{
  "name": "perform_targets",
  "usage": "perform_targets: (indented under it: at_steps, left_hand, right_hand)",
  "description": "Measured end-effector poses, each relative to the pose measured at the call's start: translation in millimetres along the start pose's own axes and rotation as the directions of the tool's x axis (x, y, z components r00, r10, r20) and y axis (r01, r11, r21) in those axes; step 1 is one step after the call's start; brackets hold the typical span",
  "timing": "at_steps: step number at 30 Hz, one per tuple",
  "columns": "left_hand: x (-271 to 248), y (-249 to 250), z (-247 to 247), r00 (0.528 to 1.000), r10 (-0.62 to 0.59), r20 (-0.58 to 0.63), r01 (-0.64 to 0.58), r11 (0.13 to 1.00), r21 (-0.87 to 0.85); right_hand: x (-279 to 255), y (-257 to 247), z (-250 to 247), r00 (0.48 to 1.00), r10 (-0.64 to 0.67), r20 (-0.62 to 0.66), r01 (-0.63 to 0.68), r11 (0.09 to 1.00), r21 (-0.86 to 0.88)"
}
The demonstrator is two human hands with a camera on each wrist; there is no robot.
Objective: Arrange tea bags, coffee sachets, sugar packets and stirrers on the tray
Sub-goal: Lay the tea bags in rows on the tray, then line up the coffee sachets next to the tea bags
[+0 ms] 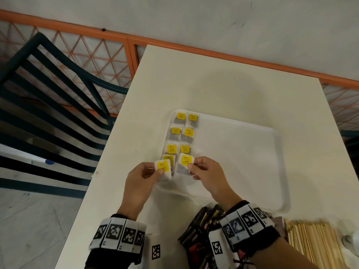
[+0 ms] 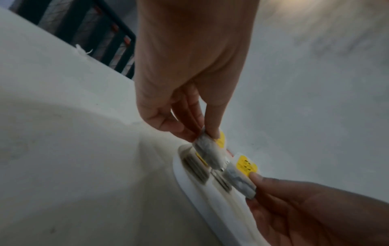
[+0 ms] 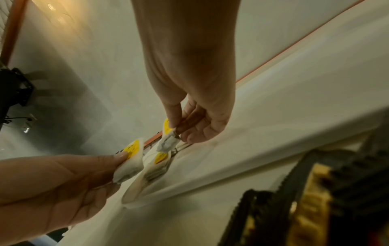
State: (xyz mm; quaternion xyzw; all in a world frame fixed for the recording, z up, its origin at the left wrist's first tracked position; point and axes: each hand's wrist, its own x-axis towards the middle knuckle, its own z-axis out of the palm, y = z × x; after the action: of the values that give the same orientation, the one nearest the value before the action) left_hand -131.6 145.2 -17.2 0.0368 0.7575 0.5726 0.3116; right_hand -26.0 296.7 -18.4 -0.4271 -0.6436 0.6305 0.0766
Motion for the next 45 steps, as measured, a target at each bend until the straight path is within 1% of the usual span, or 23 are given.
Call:
perform_targets:
  at_steps: [3, 5, 9, 13, 17, 21, 25, 26, 27, 28, 30, 31, 32, 33, 34, 35, 36, 37, 38, 40, 41, 43, 45]
  left_hand:
    - [-3, 0, 3, 0.996, 0.076, 0.045, -0.083, 0.981, 0.174]
    - [-5, 1, 8, 0.989, 0.113, 0.091, -0.133, 0.96, 0.248]
    - [-9, 3, 15, 0.979, 0.153, 0.135, -0.193, 0.91, 0.368]
    - [-8, 2, 19, 0.976, 0.181, 0.121, -0.216, 0.873, 0.438]
    - [-6, -1, 25, 0.977, 0.198, 0.084, -0.212, 0.832, 0.513]
    - [-8, -5, 26, 0.971, 0.232, 0.055, -0.225, 0.816, 0.533]
    - [-10, -3, 21, 0.944, 0.328, 0.034, -0.292, 0.783, 0.55]
    - [-10, -1, 20, 0.943, 0.329, 0.045, -0.302, 0.795, 0.526]
    - [-10, 1, 20, 0.952, 0.302, 0.049, -0.288, 0.831, 0.477]
    - [-11, 3, 20, 0.969, 0.243, 0.049, -0.242, 0.888, 0.391]
    - [-17, 10, 23, 0.994, 0.081, 0.069, -0.09, 0.987, 0.136]
    - [-23, 16, 24, 0.994, -0.003, 0.108, 0.003, 1.0, 0.001]
    - [-30, 22, 25, 0.983, -0.082, 0.167, 0.106, 0.984, -0.14]
    - [-36, 27, 24, 0.958, -0.152, 0.245, 0.221, 0.932, -0.286]
    - [-40, 31, 21, 0.92, -0.207, 0.332, 0.341, 0.84, -0.423]
    - [-44, 35, 17, 0.879, -0.244, 0.409, 0.444, 0.732, -0.516]
    - [-48, 37, 10, 0.845, -0.26, 0.467, 0.511, 0.649, -0.564]
    - [-51, 37, 4, 0.826, -0.259, 0.501, 0.54, 0.618, -0.571]
    - [-55, 36, -2, 0.817, -0.251, 0.519, 0.547, 0.623, -0.559]
    - [-65, 31, -12, 0.832, -0.207, 0.514, 0.507, 0.658, -0.556]
    - [-70, 28, -15, 0.852, -0.177, 0.492, 0.464, 0.689, -0.557]
    - [-83, 20, -19, 0.907, -0.13, 0.4, 0.339, 0.789, -0.513]
    - [-99, 16, -17, 0.951, -0.092, 0.295, 0.211, 0.892, -0.4]
  right_hand:
    - [4, -1, 2, 0.999, 0.031, 0.019, -0.031, 1.0, -0.001]
    - [7, 1, 5, 0.999, 0.035, 0.013, -0.035, 0.999, -0.039]
    - [11, 5, 10, 0.997, -0.042, -0.061, 0.032, 0.985, -0.168]
    - [14, 8, 12, 0.987, -0.125, -0.104, 0.094, 0.96, -0.263]
    - [14, 8, 11, 0.984, -0.147, -0.105, 0.106, 0.941, -0.32]
    - [9, 3, 8, 0.978, -0.175, -0.115, 0.121, 0.92, -0.372]
    - [0, -10, 1, 0.966, -0.238, -0.098, 0.172, 0.881, -0.441]
    - [-4, -13, 1, 0.962, -0.263, -0.078, 0.201, 0.871, -0.447]
    - [-11, -16, 2, 0.953, -0.3, -0.045, 0.249, 0.858, -0.449]
    - [-19, -19, 4, 0.938, -0.348, 0.001, 0.311, 0.835, -0.453]
    - [-37, -26, 10, 0.879, -0.45, 0.156, 0.471, 0.773, -0.425]
    - [-44, -26, 15, 0.837, -0.48, 0.263, 0.547, 0.736, -0.398]
    - [-51, -26, 20, 0.798, -0.474, 0.372, 0.599, 0.695, -0.398]
    - [-57, -25, 24, 0.764, -0.439, 0.473, 0.633, 0.649, -0.422]
    - [-62, -22, 29, 0.737, -0.394, 0.549, 0.66, 0.596, -0.458]
    - [-66, -18, 32, 0.713, -0.36, 0.602, 0.686, 0.54, -0.488]
    - [-71, -13, 33, 0.698, -0.344, 0.628, 0.704, 0.49, -0.514]
    - [-75, -9, 32, 0.687, -0.342, 0.641, 0.718, 0.455, -0.527]
    - [-79, -5, 31, 0.681, -0.344, 0.646, 0.725, 0.437, -0.532]
    - [-85, -1, 23, 0.684, -0.315, 0.658, 0.721, 0.426, -0.547]
    - [-85, -1, 18, 0.698, -0.287, 0.655, 0.706, 0.43, -0.564]
    - [-85, 1, 3, 0.747, -0.244, 0.618, 0.648, 0.471, -0.598]
    - [-84, 3, -18, 0.792, -0.233, 0.564, 0.597, 0.487, -0.638]
